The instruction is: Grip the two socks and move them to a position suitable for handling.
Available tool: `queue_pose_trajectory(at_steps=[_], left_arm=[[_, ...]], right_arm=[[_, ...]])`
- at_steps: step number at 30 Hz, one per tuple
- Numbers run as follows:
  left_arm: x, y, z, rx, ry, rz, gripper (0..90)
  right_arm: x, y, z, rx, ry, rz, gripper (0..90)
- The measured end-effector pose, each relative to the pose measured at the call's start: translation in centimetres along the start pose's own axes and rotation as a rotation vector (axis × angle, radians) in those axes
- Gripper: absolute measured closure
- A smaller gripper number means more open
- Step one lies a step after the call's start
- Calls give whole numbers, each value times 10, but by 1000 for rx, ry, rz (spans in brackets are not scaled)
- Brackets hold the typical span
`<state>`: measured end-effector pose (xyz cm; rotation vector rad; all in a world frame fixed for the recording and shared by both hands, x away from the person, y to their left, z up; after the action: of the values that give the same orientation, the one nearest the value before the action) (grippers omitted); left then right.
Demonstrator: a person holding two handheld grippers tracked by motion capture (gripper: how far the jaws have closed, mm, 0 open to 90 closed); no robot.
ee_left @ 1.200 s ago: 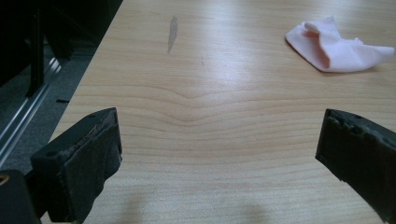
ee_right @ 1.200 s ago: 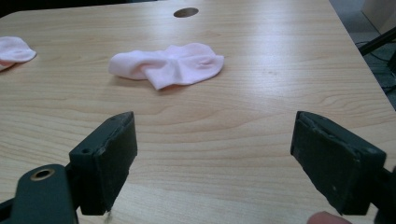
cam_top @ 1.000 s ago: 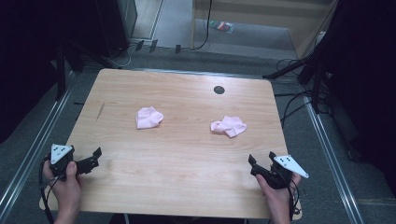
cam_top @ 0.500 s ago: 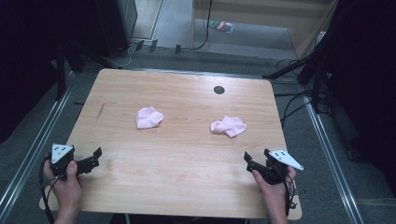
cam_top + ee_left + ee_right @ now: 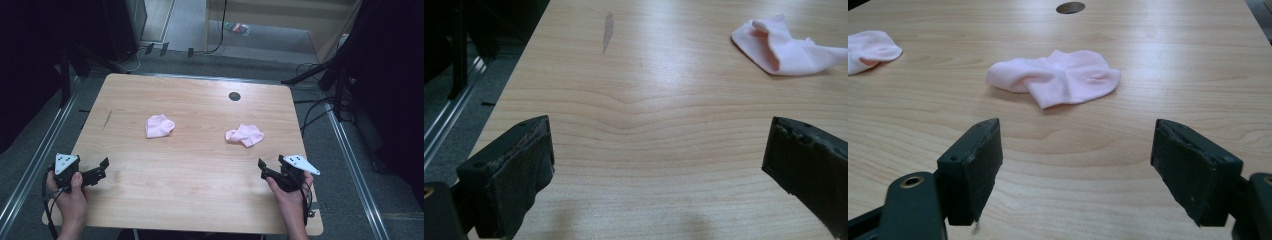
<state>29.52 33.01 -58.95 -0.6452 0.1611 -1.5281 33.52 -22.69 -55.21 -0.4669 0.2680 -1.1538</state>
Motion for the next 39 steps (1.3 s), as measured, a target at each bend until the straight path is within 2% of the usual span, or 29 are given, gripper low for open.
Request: queue_pose_trajectory(at_steps=[6,11,21,23,26,28,34,37,39], left_arm=[[0,0,0,-1,2,-8,0],[0,0,0,-1,0,-11,0],[1,0,0,-6,4,-18,0],[1,0,0,-7,5,-19,0],[1,0,0,-8,6,-19,0],[1,0,0,-8,7,-20,0],[3,1,-1,-17,24,-24,0],[4,1,-1,-18,26,-23,0],[3,1,-1,-19,24,-24,0]], right_arm=[[-1,8,11,1,-1,-3,219],[-4,18,18,-1,21,18,232],[-16,43,34,-21,-19,46,269],[-18,55,36,-46,-29,48,268],[-20,63,37,-55,-28,56,268],[-23,77,40,-78,-38,57,256],[-23,95,43,-105,-30,44,220],[-20,108,44,-110,4,44,221],[-20,114,44,-122,6,38,211]])
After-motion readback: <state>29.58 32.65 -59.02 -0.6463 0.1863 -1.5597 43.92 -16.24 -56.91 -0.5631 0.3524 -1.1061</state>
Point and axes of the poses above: each handheld gripper's, and its own axes: y roughly forward along the jaws, z roughly out of its top, x roughly to its right, the point moved 8 cm from there along y, roughly forward along the jaws, and after that the axes turned 11 degrees about -y, right-handed, at the moved point
